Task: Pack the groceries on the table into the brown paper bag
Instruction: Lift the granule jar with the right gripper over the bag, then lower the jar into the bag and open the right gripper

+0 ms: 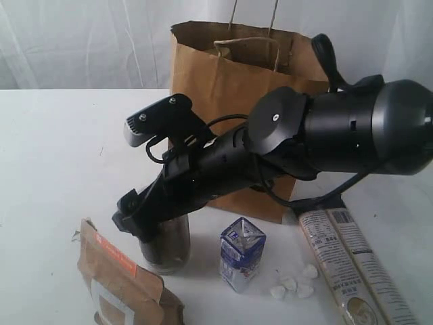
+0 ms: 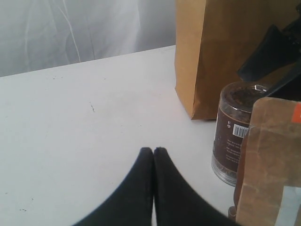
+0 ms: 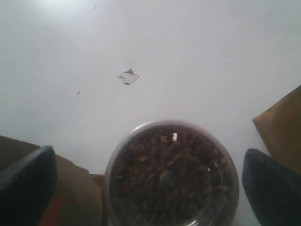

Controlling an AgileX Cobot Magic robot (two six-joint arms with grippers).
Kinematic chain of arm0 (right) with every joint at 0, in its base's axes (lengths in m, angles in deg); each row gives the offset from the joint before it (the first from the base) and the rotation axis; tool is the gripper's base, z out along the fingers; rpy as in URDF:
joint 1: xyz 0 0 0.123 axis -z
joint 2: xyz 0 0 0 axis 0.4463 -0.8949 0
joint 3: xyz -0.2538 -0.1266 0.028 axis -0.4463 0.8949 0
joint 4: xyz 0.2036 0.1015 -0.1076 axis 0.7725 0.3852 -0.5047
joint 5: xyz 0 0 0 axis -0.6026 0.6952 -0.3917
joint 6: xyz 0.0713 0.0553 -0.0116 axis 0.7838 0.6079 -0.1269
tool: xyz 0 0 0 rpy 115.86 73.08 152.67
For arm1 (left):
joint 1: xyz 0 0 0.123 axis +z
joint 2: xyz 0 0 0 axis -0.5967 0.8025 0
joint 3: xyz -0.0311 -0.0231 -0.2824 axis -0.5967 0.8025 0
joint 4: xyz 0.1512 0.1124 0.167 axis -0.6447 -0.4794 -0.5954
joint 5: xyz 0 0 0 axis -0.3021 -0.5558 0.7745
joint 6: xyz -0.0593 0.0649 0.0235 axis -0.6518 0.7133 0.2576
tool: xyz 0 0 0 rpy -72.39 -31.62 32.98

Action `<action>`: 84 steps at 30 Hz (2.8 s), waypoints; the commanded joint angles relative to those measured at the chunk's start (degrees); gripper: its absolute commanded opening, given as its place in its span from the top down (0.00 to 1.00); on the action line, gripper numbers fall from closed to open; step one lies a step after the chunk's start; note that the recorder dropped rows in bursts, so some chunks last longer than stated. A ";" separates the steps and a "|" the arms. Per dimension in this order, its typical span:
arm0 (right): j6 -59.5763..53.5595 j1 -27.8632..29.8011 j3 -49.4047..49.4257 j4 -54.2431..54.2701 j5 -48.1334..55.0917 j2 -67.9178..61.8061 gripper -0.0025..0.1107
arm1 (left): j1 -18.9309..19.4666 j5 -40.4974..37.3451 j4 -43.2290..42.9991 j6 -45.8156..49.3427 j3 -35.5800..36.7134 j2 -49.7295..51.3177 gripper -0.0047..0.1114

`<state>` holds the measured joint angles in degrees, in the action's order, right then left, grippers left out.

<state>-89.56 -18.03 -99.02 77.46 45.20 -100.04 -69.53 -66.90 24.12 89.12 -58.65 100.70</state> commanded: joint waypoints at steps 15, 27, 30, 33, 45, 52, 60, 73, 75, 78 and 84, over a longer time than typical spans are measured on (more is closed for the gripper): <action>-6.54 -0.09 -0.33 -0.21 -4.08 -4.16 0.23 | -0.39 -0.38 1.24 -0.37 0.22 0.02 0.96; -6.16 -0.09 -1.63 -0.11 -3.52 4.17 0.79 | -0.39 -0.38 1.24 -0.37 0.22 0.02 0.96; -6.16 -0.09 -3.68 -0.11 -3.90 9.45 0.81 | -0.39 -0.38 1.24 -0.37 0.22 0.02 0.96; -6.16 -0.09 -6.16 -0.11 -4.96 14.76 0.81 | -0.39 -0.38 1.24 -0.37 0.22 0.02 0.96; -16.73 0.03 -10.98 1.50 -39.15 32.80 0.81 | -0.39 -0.38 1.24 -0.37 0.22 0.02 0.96; -28.90 7.69 -10.98 24.67 -44.18 28.63 0.81 | -0.39 -0.49 1.24 -0.37 0.22 0.02 0.96; -27.30 21.61 -13.44 29.60 -19.37 22.18 0.81 | -0.39 -0.61 1.24 -0.47 0.22 0.02 0.96; -25.13 26.91 -14.43 29.37 -3.30 14.25 0.81 | -0.39 -0.49 1.24 -0.49 0.22 0.02 0.96; -25.13 26.91 -14.31 29.33 -3.04 13.24 0.81 | -0.39 -0.63 1.24 -0.49 0.22 0.02 0.96; -25.13 26.91 -14.31 28.15 -4.35 12.04 0.81 | -0.39 -0.63 1.24 -0.67 0.22 0.02 0.96; -25.13 26.91 -14.22 25.65 -1.95 8.96 0.81 | -0.39 -0.63 1.24 -1.73 0.22 0.02 0.96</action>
<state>-114.75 8.60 -112.68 103.57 41.41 -90.44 -69.53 -67.00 24.12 88.90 -58.65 100.70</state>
